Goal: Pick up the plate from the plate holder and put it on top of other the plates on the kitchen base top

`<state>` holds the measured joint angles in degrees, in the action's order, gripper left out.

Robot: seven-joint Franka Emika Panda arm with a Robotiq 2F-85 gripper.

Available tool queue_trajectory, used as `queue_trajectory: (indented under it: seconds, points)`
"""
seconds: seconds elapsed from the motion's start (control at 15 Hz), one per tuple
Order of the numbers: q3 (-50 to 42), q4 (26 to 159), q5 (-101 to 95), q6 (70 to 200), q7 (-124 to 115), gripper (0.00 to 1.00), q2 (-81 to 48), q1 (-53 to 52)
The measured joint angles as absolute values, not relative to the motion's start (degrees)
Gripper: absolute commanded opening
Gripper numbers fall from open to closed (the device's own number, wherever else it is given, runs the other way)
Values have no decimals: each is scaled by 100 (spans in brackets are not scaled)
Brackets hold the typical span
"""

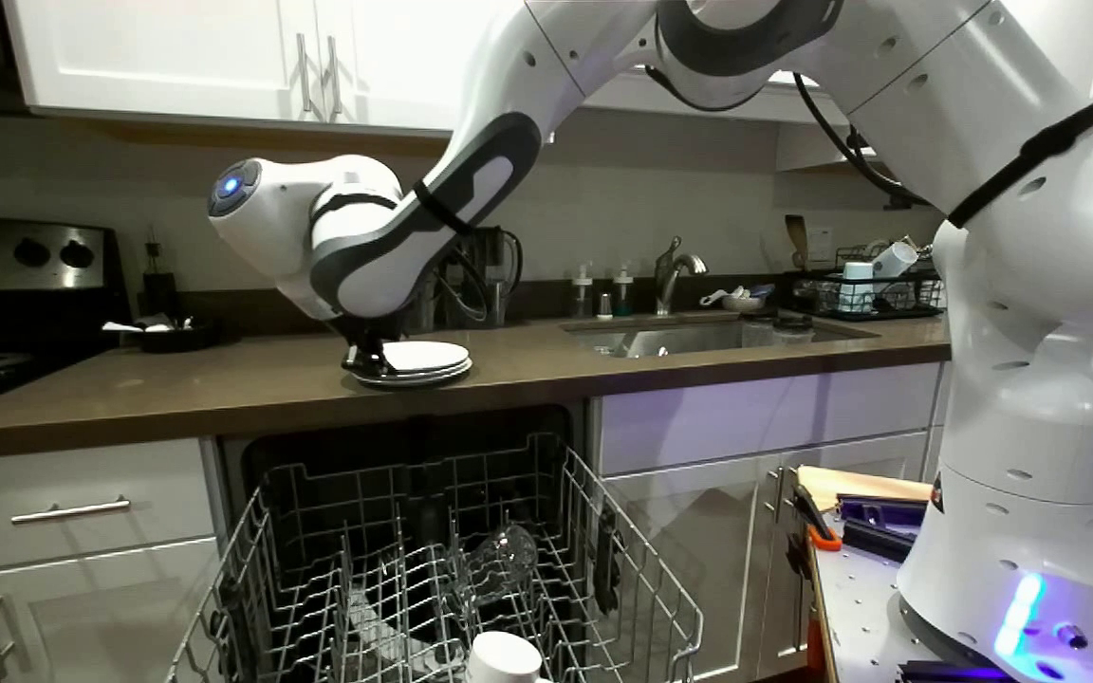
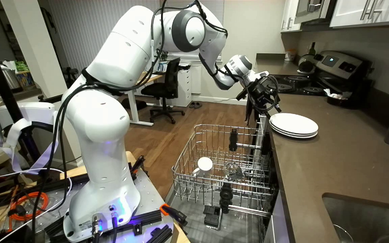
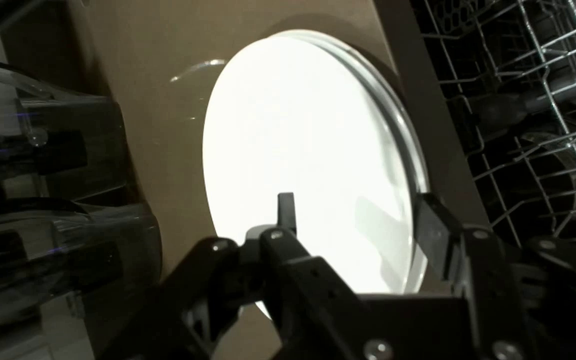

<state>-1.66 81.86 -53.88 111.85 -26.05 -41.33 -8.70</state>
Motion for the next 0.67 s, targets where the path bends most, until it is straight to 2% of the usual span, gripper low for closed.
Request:
queue_trajectory:
  seconds: [0.2,0.67]
  points:
    - [-165,8192,-5163,11254,-2479,62,-4094,-788]
    - [-158,8335,-4533,11766,-2077,67,-3928,-664]
